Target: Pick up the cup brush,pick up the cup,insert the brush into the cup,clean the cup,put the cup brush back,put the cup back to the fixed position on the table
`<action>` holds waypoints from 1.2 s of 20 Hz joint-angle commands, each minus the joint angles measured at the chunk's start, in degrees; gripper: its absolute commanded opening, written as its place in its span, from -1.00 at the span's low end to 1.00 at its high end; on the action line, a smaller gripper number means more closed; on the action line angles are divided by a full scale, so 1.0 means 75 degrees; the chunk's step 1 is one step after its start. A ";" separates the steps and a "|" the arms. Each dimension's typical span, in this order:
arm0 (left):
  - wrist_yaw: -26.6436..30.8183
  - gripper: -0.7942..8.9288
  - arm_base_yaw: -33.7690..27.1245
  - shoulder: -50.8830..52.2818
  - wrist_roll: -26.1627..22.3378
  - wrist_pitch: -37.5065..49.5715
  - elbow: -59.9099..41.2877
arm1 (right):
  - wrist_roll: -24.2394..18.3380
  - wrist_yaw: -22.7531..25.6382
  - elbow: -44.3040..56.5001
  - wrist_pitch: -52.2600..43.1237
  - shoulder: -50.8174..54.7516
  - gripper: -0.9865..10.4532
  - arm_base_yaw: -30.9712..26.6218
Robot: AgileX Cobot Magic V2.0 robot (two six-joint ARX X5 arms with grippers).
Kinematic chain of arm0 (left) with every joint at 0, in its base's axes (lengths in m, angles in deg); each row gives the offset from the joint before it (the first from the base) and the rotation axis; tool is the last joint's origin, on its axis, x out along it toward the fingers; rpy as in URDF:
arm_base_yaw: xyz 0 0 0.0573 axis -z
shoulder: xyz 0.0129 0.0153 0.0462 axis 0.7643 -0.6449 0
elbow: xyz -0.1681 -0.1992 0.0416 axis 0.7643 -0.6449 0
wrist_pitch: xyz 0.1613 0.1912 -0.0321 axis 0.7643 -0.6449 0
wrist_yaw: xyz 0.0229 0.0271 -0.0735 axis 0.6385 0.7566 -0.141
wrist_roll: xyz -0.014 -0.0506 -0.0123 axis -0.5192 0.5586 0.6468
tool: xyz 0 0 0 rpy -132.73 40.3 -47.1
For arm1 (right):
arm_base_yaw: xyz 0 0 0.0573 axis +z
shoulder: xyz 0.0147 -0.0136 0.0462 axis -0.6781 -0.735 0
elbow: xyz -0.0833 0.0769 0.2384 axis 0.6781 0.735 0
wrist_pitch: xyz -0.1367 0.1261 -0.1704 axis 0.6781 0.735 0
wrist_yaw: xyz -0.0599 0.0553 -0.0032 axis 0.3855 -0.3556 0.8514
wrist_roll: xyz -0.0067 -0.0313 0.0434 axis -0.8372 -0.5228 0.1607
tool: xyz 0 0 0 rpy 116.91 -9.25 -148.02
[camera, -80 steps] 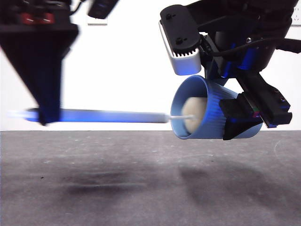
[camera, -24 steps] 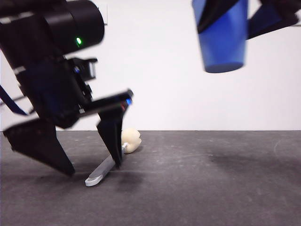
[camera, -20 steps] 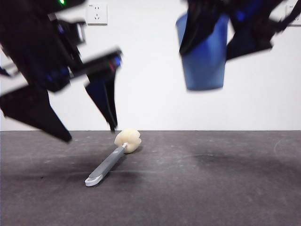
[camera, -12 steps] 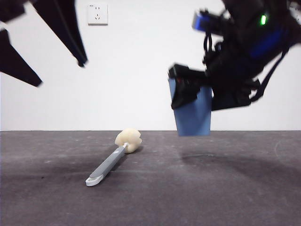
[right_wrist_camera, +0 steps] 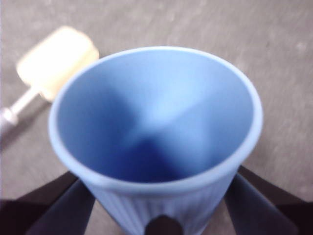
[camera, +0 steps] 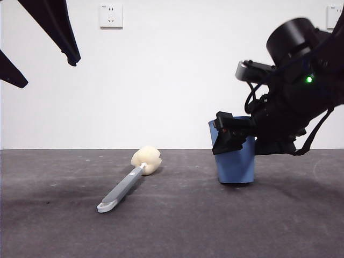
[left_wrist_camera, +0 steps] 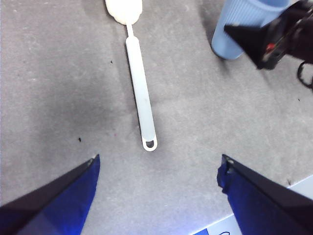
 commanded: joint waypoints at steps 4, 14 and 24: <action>0.0061 0.00 -0.0017 -0.0003 -0.0099 0.0006 -0.0050 | -0.0041 -0.0006 0.0073 0.0061 -0.0291 -0.80 -0.0006; 0.0181 0.00 -0.0017 -0.0003 -0.0099 0.0015 -0.0050 | -0.0047 -0.0003 0.0073 0.1445 0.0239 0.02 -0.0003; 0.0184 0.00 -0.0017 0.0000 -0.0204 -0.0055 -0.0050 | -0.0015 -0.0003 0.0070 0.3459 0.3136 0.22 0.0020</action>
